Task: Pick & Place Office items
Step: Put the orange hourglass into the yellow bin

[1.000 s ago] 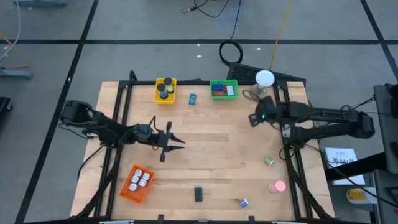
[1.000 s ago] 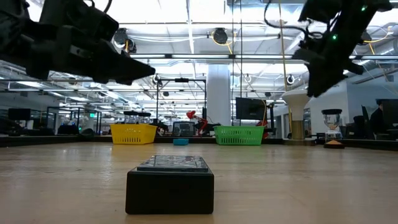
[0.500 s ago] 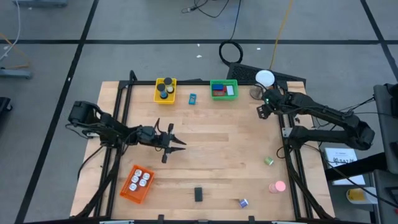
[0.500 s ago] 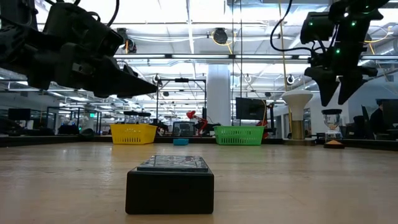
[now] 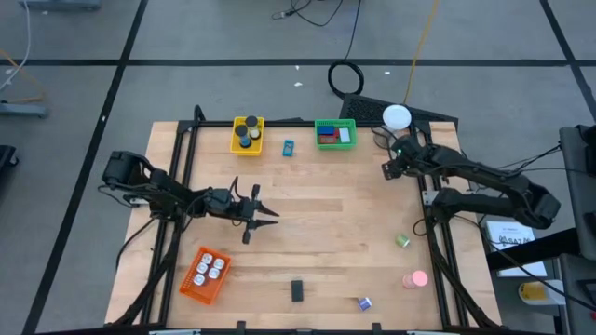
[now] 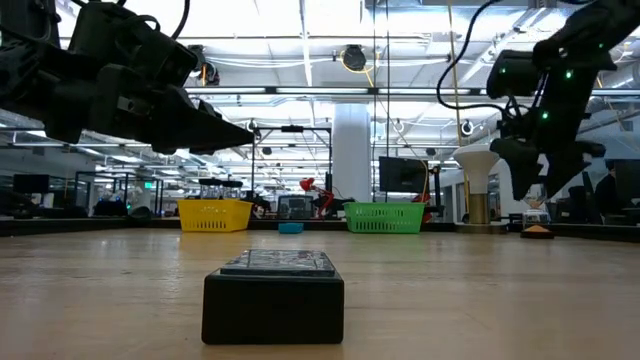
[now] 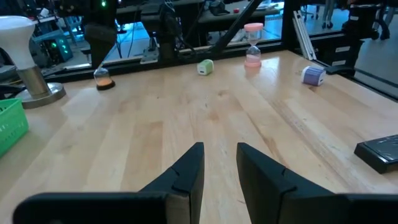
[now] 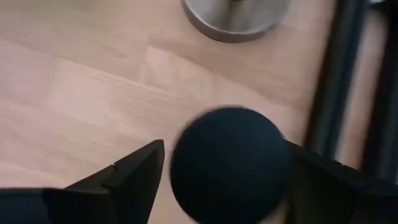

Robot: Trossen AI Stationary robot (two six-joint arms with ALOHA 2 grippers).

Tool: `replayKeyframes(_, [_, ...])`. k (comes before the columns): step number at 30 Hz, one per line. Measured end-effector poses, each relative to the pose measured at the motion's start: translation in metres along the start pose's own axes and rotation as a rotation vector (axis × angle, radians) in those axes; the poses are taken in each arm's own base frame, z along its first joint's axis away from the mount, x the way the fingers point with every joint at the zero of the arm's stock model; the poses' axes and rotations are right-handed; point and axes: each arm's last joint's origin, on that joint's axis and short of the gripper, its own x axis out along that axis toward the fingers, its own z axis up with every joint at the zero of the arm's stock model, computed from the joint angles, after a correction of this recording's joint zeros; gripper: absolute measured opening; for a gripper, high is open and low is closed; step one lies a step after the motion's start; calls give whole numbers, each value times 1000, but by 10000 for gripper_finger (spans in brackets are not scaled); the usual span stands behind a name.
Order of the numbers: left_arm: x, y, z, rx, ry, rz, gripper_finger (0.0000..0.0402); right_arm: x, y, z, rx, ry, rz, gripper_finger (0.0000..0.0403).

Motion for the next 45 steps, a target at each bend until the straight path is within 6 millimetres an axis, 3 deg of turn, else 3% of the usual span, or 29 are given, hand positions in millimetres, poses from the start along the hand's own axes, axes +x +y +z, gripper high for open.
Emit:
replayKeyframes(9, [0, -1, 1, -28, -9, -31, 97, 6, -3, -1, 4, -26, -23, 190])
replayKeyframes(14, [-5, 5, -1, -29, -25, 38, 97, 5, 1, 0, 3, -50, 4, 190])
replayKeyframes(18, [-18, 14, -3, -40, -78, 88, 97, 0, 19, -2, -17, -101, 95, 190])
replayKeyframes(25, [-43, 29, -13, -94, -112, 193, 97, -12, 70, -1, -54, -281, 385, 190])
replayKeyframes(29, [-45, 34, -14, -121, -116, 218, 97, -8, 105, 5, -138, -278, 428, 190])
replayKeyframes(39, [-43, 35, -12, -126, -128, 222, 97, 6, 210, 57, -403, -256, 482, 190])
replayKeyframes(45, [-43, 35, -12, -125, -128, 222, 97, 15, 255, 82, -517, -257, 482, 194])
